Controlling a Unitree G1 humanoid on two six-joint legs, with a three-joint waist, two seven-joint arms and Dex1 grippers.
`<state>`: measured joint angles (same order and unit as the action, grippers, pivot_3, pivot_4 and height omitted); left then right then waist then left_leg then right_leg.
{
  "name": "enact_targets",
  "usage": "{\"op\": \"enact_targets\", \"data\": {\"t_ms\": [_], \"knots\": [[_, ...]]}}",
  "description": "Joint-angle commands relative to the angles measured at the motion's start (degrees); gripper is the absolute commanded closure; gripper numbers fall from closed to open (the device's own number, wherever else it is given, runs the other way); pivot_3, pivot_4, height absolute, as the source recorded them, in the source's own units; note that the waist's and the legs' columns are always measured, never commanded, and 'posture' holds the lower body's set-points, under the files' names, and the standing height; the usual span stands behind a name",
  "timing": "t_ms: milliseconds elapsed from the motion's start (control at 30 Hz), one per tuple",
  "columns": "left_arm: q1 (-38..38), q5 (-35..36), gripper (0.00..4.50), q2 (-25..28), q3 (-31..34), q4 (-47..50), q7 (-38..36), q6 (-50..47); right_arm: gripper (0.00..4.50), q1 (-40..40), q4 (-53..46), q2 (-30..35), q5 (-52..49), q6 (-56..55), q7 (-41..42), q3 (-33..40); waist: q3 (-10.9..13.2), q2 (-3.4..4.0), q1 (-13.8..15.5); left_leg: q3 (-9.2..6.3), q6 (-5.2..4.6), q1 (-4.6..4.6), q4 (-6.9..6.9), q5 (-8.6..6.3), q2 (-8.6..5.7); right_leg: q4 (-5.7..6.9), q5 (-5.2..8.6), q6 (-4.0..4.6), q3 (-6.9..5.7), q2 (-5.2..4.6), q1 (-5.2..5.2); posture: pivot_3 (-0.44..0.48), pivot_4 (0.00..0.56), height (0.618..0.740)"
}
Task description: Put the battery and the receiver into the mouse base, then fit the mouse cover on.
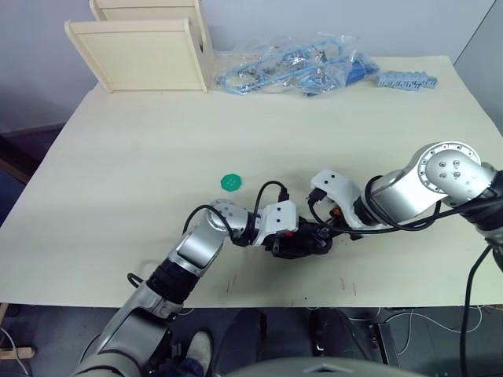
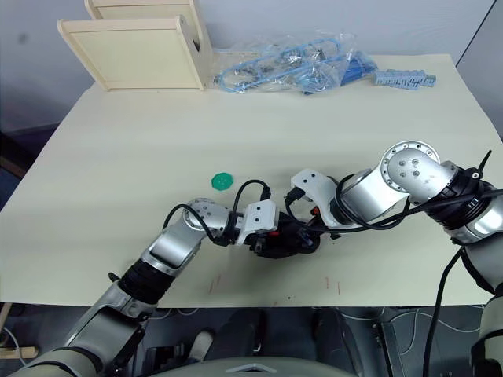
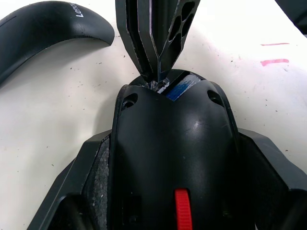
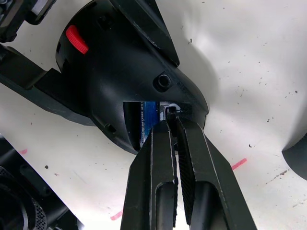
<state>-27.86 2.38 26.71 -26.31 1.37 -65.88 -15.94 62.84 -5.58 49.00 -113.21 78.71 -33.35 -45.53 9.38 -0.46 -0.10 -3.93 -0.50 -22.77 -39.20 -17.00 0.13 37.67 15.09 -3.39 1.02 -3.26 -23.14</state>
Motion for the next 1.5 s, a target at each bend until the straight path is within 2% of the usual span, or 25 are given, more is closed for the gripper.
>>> {"op": "enact_targets", "data": {"t_ms": [33, 267, 1367, 1433, 1500], "knots": [[0.98, -1.03, 1.46, 0.84, -1.48, -1.14, -0.48, -1.16, 4.5, -1.04, 1.74, -0.03, 0.21, 1.44, -3.51, -2.63, 0.0, 0.0, -0.1, 0.0, 0.0, 0.01, 0.0, 0.0, 0.0, 0.01, 0.0, 0.0, 0.0, 0.0, 0.0, 0.0, 0.15, 0.74], [0.92, -0.92, 1.46, 0.96, -1.46, -0.84, -0.32, -1.53, 4.5, -1.39, 2.52, -0.86, 0.21, 1.34, -6.22, -2.18, -0.02, 0.01, -0.57, 0.02, 0.0, 0.13, -0.01, 0.0, 0.0, 0.22, -0.01, 0.01, 0.04, 0.01, 0.0, 0.0, 0.15, 0.74], [1.35, -0.86, 1.46, 0.85, -1.84, -0.77, -0.35, -1.37, 4.5, 0.62, -0.69, -0.26, 0.21, 3.04, -4.89, -2.5, -0.08, 0.03, -0.49, -0.01, 0.0, 0.1, -0.01, 0.01, 0.0, 0.18, 0.0, 0.01, 0.03, 0.02, 0.01, 0.0, 0.15, 0.74], [1.36, -0.88, 1.46, 0.81, -1.88, -0.83, -0.32, -1.27, 3.84, 1.0, -0.55, -0.29, 0.21, 3.18, -4.8, -2.5, -0.08, 0.04, -0.48, -0.01, 0.0, 0.09, -0.01, 0.01, 0.0, 0.18, 0.0, 0.01, 0.03, 0.02, 0.0, 0.0, 0.15, 0.74], [1.37, -0.89, 1.46, 0.76, -1.92, -0.83, -0.31, -1.24, 3.84, 1.28, -0.54, -0.28, 0.21, 3.19, -4.82, -2.44, -0.07, 0.04, -0.55, -0.03, 0.0, 0.08, -0.01, 0.01, 0.0, 0.17, 0.0, 0.01, 0.02, 0.02, 0.0, 0.0, 0.15, 0.74]]}}
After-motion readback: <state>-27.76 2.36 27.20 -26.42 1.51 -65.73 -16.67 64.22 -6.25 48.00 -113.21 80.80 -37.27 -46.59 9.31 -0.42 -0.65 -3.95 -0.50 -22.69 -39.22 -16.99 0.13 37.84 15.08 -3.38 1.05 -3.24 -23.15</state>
